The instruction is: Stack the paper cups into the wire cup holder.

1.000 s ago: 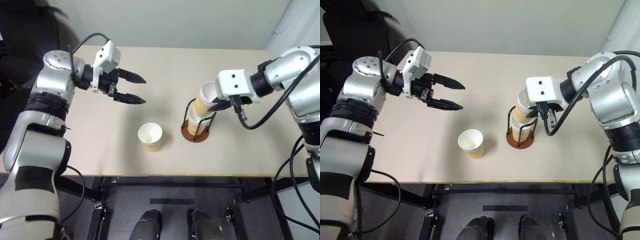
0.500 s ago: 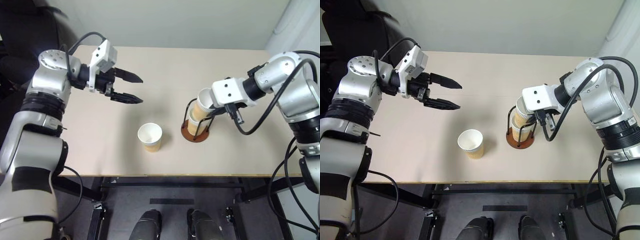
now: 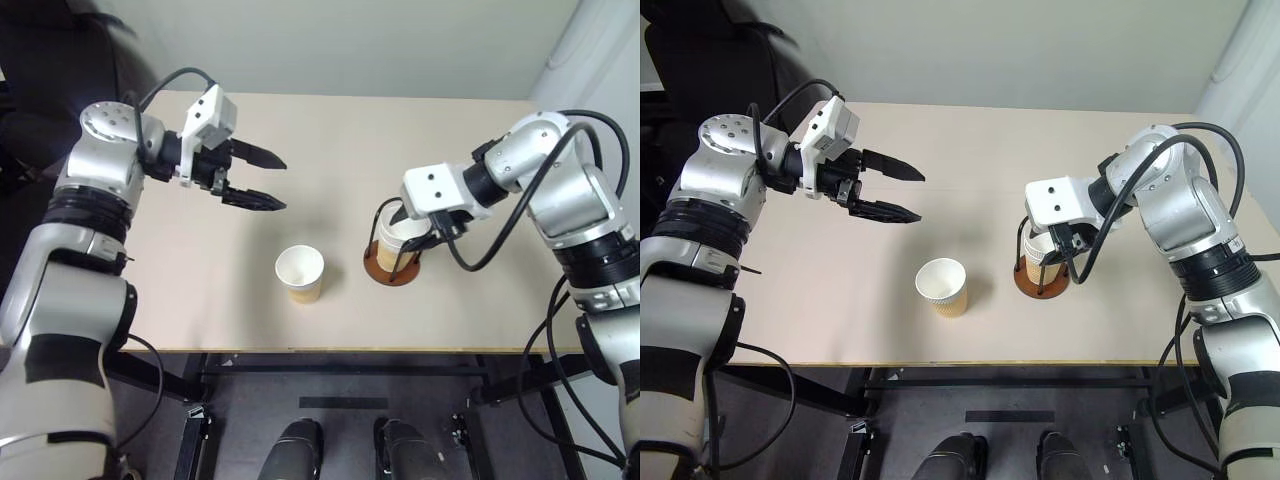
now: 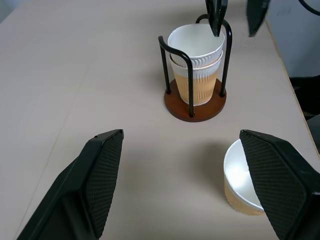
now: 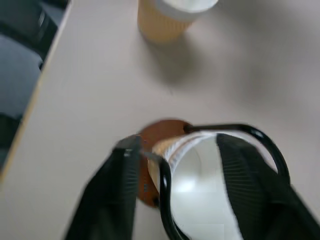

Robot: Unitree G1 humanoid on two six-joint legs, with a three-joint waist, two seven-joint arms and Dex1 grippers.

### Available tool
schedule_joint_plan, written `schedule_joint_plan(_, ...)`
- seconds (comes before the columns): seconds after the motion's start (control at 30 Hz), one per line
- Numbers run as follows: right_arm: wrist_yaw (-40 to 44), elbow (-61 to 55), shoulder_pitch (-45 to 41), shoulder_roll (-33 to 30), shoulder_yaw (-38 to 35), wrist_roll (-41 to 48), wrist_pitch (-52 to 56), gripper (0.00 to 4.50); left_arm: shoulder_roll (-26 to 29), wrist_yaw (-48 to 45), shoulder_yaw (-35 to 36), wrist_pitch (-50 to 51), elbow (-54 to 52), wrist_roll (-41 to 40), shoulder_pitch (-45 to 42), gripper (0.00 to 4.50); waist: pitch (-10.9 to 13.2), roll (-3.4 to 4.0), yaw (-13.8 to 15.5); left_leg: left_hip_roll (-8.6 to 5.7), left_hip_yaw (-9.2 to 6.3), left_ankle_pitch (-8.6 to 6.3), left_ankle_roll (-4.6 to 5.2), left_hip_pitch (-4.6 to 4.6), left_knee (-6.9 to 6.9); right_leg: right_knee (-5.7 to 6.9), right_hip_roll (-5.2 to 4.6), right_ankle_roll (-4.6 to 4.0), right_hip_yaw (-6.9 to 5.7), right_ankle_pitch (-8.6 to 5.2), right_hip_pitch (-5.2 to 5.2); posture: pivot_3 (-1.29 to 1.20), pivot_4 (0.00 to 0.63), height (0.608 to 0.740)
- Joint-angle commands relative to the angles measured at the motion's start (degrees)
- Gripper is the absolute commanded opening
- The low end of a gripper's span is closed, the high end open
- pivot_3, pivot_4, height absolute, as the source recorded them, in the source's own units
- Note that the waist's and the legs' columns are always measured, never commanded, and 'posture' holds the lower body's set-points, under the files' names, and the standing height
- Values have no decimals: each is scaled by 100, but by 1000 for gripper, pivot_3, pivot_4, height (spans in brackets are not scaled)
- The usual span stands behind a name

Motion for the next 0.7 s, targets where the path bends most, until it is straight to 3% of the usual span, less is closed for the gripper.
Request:
schedule_joint_plan(0.03,-357,-499,-230,106,-847,720,1439,2304,-49,-179,194,24,-85,24,-142,3990,0,0,1,-1,3,1,-2,-1,0,0,-2,-4,3,-2,1,0,150,740)
schedule_joint_plan(0.23,-830,-1433,108,-328,-1825,1654,3102,2304,13,-179,52,-195,-388,362,6,3990,-1,-2,34,-5,8,5,-8,-7,-1,-3,2,-9,0,-6,-2,0,150,740)
schedule_joint_plan(0.43,-1168,-1664,441,-903,-2078,1977,3229,2304,133,-179,-467,-217,-1047,203,87,3990,-3,-6,33,-2,8,6,-9,-7,1,1,-1,-8,3,-11,-5,0,150,740)
schedule_joint_plan(0.53,-1283,-1679,523,-1104,-2141,2096,3172,2304,-62,-179,-597,-429,-1075,416,16,3990,-3,-5,30,0,8,6,-8,-7,0,11,0,31,7,12,-11,0,150,740)
schedule_joint_plan(0.7,-1464,-1610,662,-1346,-2151,2184,3032,2304,-280,-179,-812,-700,-1043,703,-101,3990,-4,-6,26,-5,7,-7,37,-6,2,12,0,24,5,14,-9,0,150,740)
